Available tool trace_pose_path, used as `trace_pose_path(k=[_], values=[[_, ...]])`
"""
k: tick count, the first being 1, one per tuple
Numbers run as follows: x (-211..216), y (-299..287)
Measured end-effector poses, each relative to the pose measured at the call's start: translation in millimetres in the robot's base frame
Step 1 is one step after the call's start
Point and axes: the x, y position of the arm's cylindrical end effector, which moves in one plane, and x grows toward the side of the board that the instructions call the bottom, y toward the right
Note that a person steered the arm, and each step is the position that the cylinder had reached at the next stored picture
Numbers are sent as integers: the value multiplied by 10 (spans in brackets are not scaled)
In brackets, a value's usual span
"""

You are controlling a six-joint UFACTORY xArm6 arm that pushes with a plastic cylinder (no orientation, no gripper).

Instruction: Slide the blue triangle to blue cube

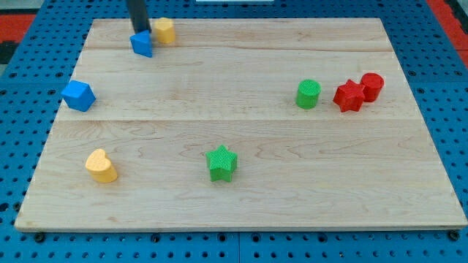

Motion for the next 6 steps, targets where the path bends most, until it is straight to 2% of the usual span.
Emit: trace_pose_path(k=[1,2,3,4,5,6], values=[[615,148],[1215,34],[1545,282],[1809,222],[1786,-306],[1736,-22]])
